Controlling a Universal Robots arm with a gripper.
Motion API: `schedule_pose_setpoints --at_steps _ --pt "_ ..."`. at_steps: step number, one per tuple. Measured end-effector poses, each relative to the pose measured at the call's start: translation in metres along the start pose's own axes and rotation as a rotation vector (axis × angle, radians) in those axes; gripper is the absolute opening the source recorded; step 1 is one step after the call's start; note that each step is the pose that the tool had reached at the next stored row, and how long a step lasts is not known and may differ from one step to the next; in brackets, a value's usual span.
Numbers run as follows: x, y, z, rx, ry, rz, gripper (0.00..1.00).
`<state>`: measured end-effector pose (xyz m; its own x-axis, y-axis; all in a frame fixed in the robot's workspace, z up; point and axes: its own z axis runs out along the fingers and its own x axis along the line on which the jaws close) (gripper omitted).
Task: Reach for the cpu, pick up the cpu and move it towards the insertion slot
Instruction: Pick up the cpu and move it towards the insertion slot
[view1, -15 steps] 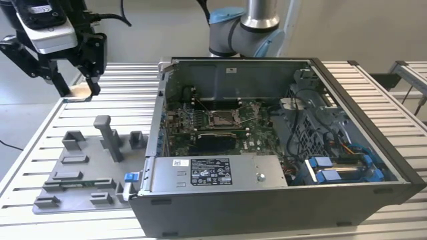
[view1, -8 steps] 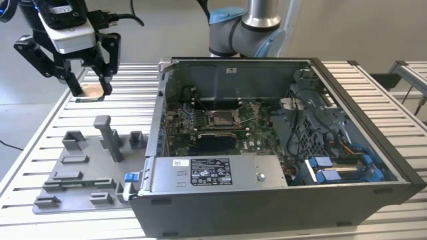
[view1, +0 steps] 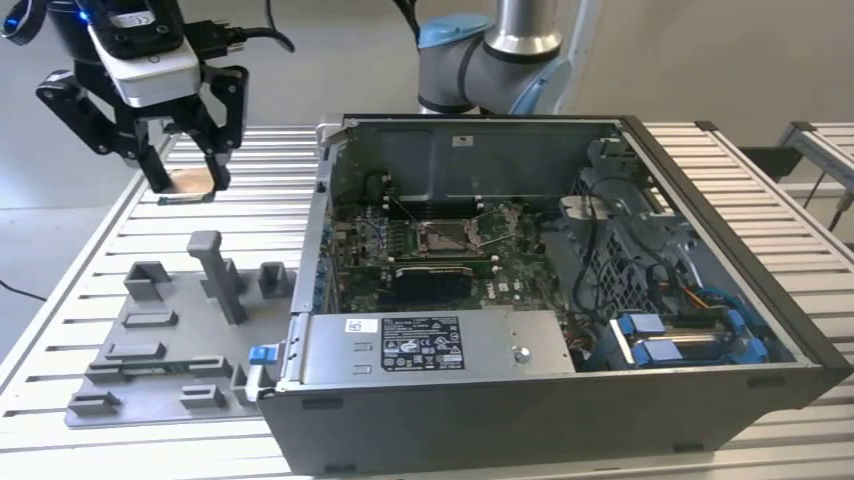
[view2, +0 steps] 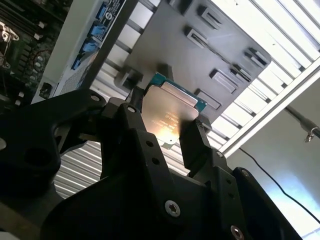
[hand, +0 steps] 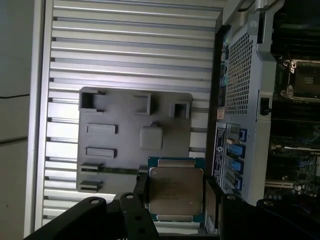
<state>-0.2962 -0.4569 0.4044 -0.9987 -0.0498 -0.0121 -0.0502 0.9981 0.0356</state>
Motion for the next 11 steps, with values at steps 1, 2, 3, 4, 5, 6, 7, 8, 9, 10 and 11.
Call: schedule_pose_setpoints --at_steps 1,2,3,4,5,6,7,8,9,10,11 --pt "-0.0013 -0.0001 0.0000 0.0001 0.0000 0.000 0.00" --pt "-0.0032 -0.0002 0.0000 0.0000 0.0000 0.000 0.00" --pt "-0.0048 -0.0002 0.0001 0.0000 0.0000 0.000 0.00" --pt "-0.0069 -0.0003 0.0000 0.0000 0.0000 0.000 0.00" --pt "-0.0089 -0.0004 0.0001 0.0000 0.0000 0.000 0.00" --pt "-0.0108 -0.0005 0.0001 0.0000 -0.0001 0.000 0.00" --pt "-0.0125 -0.0006 0.0001 0.0000 0.0000 0.000 0.00" --pt "-0.0141 -0.0007 0.0001 0.0001 0.0000 0.000 0.00" --pt "-0.0154 -0.0008 0.0001 0.0000 0.0000 0.000 0.00" --pt "-0.0170 -0.0008 0.0001 0.0001 0.0000 0.000 0.00" --pt "-0.0184 -0.0009 0.0002 0.0000 0.0000 0.000 0.00"
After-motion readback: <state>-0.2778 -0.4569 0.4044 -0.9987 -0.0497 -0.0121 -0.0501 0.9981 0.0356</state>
